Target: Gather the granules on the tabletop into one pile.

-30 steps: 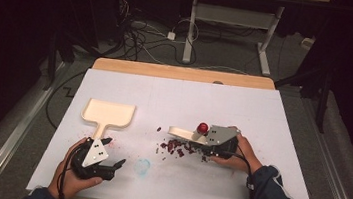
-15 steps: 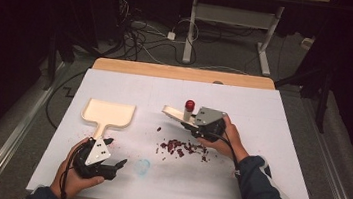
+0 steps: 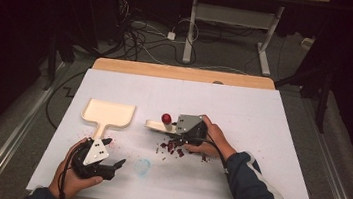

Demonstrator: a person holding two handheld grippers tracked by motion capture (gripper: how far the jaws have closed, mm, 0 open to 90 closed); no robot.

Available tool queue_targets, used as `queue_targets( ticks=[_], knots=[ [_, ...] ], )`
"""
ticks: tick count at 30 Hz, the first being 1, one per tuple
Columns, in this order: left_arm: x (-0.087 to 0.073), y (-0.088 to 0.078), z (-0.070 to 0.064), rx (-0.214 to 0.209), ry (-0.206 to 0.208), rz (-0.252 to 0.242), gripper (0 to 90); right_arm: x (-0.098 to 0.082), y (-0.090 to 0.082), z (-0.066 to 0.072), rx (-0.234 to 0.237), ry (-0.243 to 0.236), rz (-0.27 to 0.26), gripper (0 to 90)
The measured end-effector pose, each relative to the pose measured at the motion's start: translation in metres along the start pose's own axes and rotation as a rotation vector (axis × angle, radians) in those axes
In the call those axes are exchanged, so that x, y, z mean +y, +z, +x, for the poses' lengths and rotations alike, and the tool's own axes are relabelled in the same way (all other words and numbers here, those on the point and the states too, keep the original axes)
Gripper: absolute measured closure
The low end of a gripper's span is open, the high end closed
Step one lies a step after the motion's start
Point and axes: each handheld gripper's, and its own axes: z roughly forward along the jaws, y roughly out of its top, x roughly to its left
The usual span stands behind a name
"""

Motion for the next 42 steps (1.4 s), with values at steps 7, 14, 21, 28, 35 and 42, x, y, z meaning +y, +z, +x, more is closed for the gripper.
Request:
queue_targets(
  ticks=[7, 14, 21, 28, 35, 42],
  knots=[
    [0.0, 0.001, 0.0, -0.004, 0.004, 0.008, 20.8, -0.014, -0.029, 0.014, 0.067, -0.036, -0.019, 67.4],
    [0.001, 0.002, -0.001, 0.0, 0.017, 0.006, 20.8, -0.025, -0.048, 0.016, 0.034, 0.007, -0.05, 67.6],
    [0.001, 0.001, 0.0, 0.002, 0.006, 0.007, 20.8, -0.021, -0.064, 0.009, -0.091, 0.126, -0.061, 67.6],
    [0.001, -0.005, 0.004, 0.031, 0.01, -0.014, 20.7, 0.015, -0.085, 0.018, -0.047, 0.462, -0.148, 67.5],
    [-0.001, -0.009, 0.005, 0.055, 0.002, -0.007, 20.7, 0.035, -0.05, 0.055, 0.115, 0.746, -0.174, 67.6],
    [-0.002, -0.009, 0.007, 0.06, 0.008, -0.008, 20.7, 0.033, -0.011, 0.069, 0.075, 0.834, -0.144, 67.6]
  ],
)
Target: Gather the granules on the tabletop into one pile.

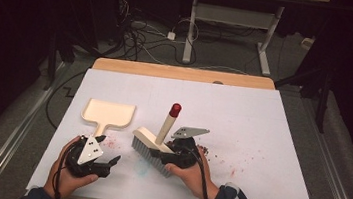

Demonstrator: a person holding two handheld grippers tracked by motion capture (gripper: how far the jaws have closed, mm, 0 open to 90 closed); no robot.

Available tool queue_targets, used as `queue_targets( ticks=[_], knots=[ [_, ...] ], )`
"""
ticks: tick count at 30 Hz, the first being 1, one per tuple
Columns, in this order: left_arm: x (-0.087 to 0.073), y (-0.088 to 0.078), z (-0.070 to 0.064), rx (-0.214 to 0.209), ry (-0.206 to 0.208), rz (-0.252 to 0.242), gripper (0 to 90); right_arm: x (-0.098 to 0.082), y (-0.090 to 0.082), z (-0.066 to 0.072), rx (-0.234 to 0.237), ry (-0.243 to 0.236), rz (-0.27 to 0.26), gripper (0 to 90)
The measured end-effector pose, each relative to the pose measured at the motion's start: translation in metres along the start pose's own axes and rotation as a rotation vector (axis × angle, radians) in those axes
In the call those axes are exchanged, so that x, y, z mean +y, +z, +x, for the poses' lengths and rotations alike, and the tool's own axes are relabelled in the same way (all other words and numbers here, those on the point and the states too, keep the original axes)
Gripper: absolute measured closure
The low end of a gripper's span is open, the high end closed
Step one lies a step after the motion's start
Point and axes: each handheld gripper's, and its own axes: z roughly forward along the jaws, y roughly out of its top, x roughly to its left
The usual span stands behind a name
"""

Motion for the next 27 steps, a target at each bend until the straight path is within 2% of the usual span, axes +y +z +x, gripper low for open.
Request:
queue_targets(
  ticks=[3, 4, 5, 6, 9, 14, 17, 22, 27],
  knots=[
    [0.0, 0.003, -0.001, -0.011, 0.01, 0.014, 20.8, -0.002, 0.003, -0.011, -0.083, 0.04, -0.023, 67.6],
    [0.0, 0.003, -0.001, -0.011, 0.01, 0.014, 20.7, -0.002, 0.003, -0.011, -0.083, 0.04, -0.023, 67.6],
    [0.0, 0.003, -0.002, -0.013, 0.012, 0.016, 20.8, -0.005, 0.002, -0.024, -0.126, 0.09, -0.028, 67.4],
    [0.0, 0.004, -0.002, -0.015, 0.013, 0.018, 20.8, -0.007, 0.001, -0.028, -0.143, 0.104, -0.03, 67.2],
    [0.0, 0.005, -0.004, -0.024, 0.011, 0.03, 20.8, -0.014, -0.003, -0.041, -0.15, 0.184, -0.025, 66.6],
    [0.0, 0.005, -0.004, -0.028, 0.013, 0.033, 20.8, -0.018, -0.023, -0.047, -0.214, 0.2, -0.055, 66.9],
    [0.0, 0.005, -0.005, -0.031, 0.017, 0.036, 20.8, -0.022, -0.036, -0.054, -0.243, 0.226, -0.067, 66.9],
    [0.001, 0.006, -0.006, -0.038, 0.025, 0.044, 20.8, -0.029, -0.058, -0.067, -0.279, 0.276, -0.082, 67.1],
    [0.002, 0.008, -0.006, -0.043, 0.033, 0.051, 20.8, -0.035, -0.069, -0.071, -0.289, 0.286, -0.088, 67.0]
  ],
)
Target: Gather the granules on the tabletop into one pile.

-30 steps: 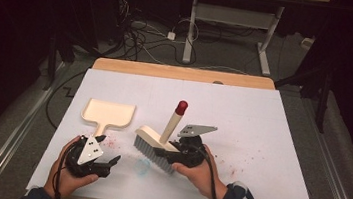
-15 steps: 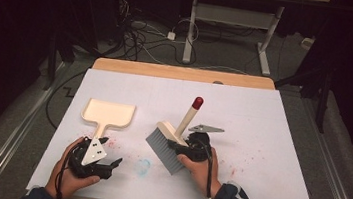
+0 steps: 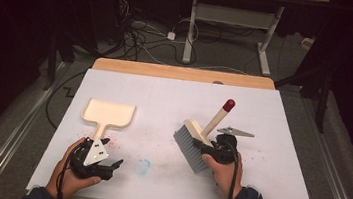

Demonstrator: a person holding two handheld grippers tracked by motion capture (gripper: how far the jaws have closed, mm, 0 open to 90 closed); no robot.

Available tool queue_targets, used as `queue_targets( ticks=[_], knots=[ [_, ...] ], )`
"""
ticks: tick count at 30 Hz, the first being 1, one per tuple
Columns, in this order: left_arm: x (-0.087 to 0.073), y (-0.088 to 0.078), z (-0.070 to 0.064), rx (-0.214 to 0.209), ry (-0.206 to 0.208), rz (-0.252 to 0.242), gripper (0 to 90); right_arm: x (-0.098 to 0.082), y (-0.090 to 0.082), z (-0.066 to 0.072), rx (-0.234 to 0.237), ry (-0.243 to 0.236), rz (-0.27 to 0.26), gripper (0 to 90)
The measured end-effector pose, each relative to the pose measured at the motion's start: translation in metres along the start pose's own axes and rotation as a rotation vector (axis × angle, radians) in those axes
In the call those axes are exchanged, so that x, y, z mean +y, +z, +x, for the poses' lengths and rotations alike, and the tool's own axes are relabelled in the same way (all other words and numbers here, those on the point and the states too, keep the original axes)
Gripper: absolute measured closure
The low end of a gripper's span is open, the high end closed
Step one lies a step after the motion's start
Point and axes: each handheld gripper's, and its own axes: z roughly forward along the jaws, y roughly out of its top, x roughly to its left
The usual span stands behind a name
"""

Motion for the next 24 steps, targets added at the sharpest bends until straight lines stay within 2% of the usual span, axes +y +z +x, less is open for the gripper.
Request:
queue_targets(
  ticks=[4, 8, 11, 14, 16, 18, 19, 21, 24],
  knots=[
    [0.001, 0.0, -0.001, 0.0, 0.005, 0.0, 20.8, 0.003, -0.007, 0.002, 0.036, -0.011, -0.006, 67.4],
    [0.0, 0.0, 0.0, -0.001, 0.006, 0.0, 20.7, 0.013, -0.023, 0.003, 0.074, -0.048, -0.031, 67.5],
    [0.0, 0.0, 0.0, -0.002, 0.008, -0.001, 20.8, 0.022, -0.04, 0.0, 0.084, -0.084, -0.07, 67.5],
    [0.001, 0.0, 0.0, 0.0, 0.011, 0.0, 20.8, 0.028, -0.056, -0.006, 0.055, -0.127, -0.103, 67.5],
    [0.001, 0.0, -0.001, 0.002, 0.011, 0.0, 20.8, 0.03, -0.063, -0.013, 0.011, -0.165, -0.109, 67.5],
    [0.001, 0.001, -0.001, 0.002, 0.014, 0.003, 20.8, 0.028, -0.067, -0.017, -0.061, -0.193, -0.111, 67.5],
    [0.002, 0.001, -0.001, 0.003, 0.016, 0.005, 20.8, 0.026, -0.067, -0.02, -0.121, -0.234, -0.106, 67.5],
    [0.002, 0.001, -0.001, 0.003, 0.018, 0.006, 20.8, 0.024, -0.066, -0.023, -0.205, -0.284, -0.092, 67.5],
    [0.002, 0.001, -0.001, 0.007, 0.02, 0.009, 20.8, 0.021, -0.058, -0.024, -0.278, -0.323, -0.065, 67.5]
  ],
)
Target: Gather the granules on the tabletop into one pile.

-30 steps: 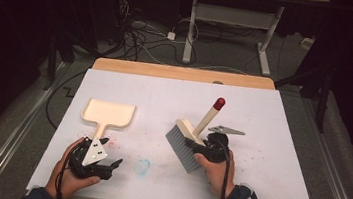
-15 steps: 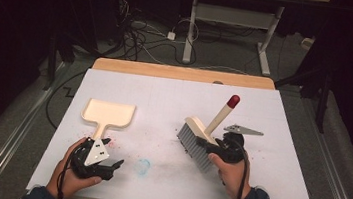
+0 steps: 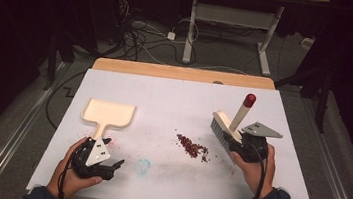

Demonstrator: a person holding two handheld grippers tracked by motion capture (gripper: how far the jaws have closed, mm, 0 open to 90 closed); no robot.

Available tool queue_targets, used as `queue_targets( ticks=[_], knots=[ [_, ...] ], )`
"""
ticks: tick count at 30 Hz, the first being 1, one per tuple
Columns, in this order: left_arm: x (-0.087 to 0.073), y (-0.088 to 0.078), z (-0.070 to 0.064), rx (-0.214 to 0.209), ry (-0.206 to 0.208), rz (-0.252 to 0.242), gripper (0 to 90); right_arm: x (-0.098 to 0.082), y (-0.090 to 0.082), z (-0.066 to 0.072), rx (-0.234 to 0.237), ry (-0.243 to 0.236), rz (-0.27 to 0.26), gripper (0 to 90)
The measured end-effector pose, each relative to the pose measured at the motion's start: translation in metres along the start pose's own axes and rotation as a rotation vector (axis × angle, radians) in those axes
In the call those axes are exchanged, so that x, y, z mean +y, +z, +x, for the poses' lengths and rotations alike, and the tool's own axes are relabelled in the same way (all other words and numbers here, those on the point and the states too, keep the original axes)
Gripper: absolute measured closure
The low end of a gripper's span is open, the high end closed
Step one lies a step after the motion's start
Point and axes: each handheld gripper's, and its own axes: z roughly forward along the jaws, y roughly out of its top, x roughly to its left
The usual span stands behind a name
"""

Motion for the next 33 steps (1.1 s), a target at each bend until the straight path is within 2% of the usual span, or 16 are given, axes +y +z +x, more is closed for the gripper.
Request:
queue_targets(
  ticks=[4, 6, 7, 10, 11, 12, 13, 14, 17, 20, 21, 22, 27, 29, 32, 33],
  knots=[
    [0.0, 0.0, -0.001, 0.005, 0.006, 0.006, 20.8, -0.008, 0.014, 0.011, -0.065, -0.062, 0.064, 67.5],
    [0.0, 0.0, -0.001, 0.007, 0.0, 0.0, 20.8, -0.01, 0.015, 0.014, -0.074, -0.068, 0.06, 67.5],
    [0.0, 0.0, -0.001, 0.007, 0.0, -0.001, 20.8, -0.01, 0.016, 0.024, -0.093, -0.091, 0.056, 67.6],
    [0.001, 0.0, -0.001, 0.006, 0.001, 0.0, 20.8, -0.01, 0.018, 0.034, -0.075, -0.101, 0.055, 67.6],
    [0.001, 0.0, -0.002, 0.005, 0.0, -0.002, 20.8, -0.009, 0.021, 0.047, -0.089, -0.131, 0.063, 67.6],
    [0.002, 0.0, -0.002, 0.004, 0.004, -0.003, 20.8, -0.009, 0.023, 0.053, -0.091, -0.136, 0.059, 67.6],
    [0.002, 0.0, -0.002, 0.003, 0.004, -0.007, 20.8, -0.009, 0.023, 0.053, -0.091, -0.136, 0.059, 67.6],
    [0.002, 0.0, -0.002, 0.002, 0.009, -0.007, 20.8, -0.006, 0.028, 0.063, -0.085, -0.129, 0.06, 67.6],
    [0.002, -0.001, -0.002, -0.002, 0.007, -0.018, 20.8, 0.001, 0.034, 0.074, -0.063, -0.125, 0.046, 67.6],
    [0.002, -0.001, -0.001, -0.006, 0.009, -0.019, 20.8, 0.006, 0.039, 0.081, -0.045, -0.09, 0.032, 67.6],
    [0.002, -0.002, -0.001, -0.008, 0.008, -0.023, 20.8, 0.006, 0.039, 0.081, -0.045, -0.09, 0.032, 67.6],
    [0.002, -0.002, -0.001, -0.009, 0.007, -0.025, 20.8, 0.008, 0.042, 0.086, -0.058, -0.117, 0.026, 67.5],
    [0.002, -0.002, -0.001, -0.011, 0.01, -0.022, 20.8, 0.011, 0.04, 0.082, -0.062, -0.124, 0.014, 67.6],
    [0.002, -0.001, -0.001, -0.011, 0.004, -0.022, 20.8, 0.016, 0.037, 0.069, -0.038, -0.103, 0.007, 67.6],
    [0.003, 0.0, -0.001, -0.011, 0.007, -0.017, 20.8, 0.024, 0.039, 0.052, 0.039, -0.13, -0.029, 67.5],
    [0.003, 0.0, -0.001, -0.011, 0.007, -0.015, 20.8, 0.027, 0.042, 0.046, 0.081, -0.164, -0.053, 67.5]
  ],
)
